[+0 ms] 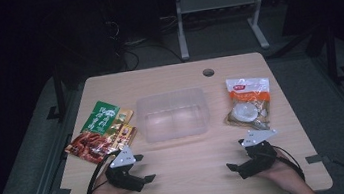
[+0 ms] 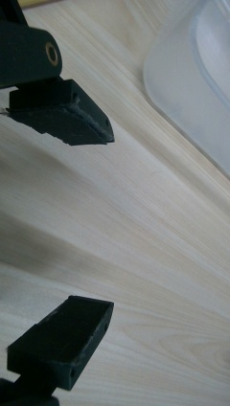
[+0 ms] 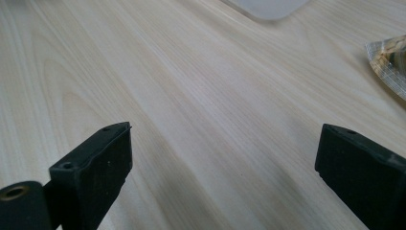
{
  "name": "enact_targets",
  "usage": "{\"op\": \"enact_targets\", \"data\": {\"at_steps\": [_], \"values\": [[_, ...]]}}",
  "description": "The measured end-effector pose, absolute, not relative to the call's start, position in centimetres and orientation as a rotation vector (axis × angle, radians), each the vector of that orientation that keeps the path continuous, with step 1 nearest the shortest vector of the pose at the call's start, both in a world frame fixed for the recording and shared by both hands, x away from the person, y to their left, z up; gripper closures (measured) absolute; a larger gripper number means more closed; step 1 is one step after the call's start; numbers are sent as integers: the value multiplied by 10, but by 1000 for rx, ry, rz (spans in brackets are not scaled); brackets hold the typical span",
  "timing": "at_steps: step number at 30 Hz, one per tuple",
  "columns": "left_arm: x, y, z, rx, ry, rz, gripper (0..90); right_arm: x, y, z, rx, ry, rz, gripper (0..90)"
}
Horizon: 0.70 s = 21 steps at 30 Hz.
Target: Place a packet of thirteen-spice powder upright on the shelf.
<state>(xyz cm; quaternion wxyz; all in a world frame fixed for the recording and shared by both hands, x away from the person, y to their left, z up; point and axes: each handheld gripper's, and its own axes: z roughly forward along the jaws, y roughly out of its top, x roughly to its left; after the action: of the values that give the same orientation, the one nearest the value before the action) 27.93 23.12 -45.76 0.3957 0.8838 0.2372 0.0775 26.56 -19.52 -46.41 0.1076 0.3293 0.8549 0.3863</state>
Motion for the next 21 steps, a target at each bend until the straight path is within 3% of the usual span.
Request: {"op": "enact_targets", "data": {"at_steps": [10,16,18,21], "values": [[283,243,-446,2205,663,219,256,264,-191,-463,951,2530,1145,56],[289,254,-435,2155,722,231,435,265,-189,-464,940,2532,1143,56],[291,258,-432,2164,746,251,455,265,-189,-464,937,2534,1137,56],[298,265,-428,2163,773,258,573,265,-189,-464,937,2535,1137,56]]}}
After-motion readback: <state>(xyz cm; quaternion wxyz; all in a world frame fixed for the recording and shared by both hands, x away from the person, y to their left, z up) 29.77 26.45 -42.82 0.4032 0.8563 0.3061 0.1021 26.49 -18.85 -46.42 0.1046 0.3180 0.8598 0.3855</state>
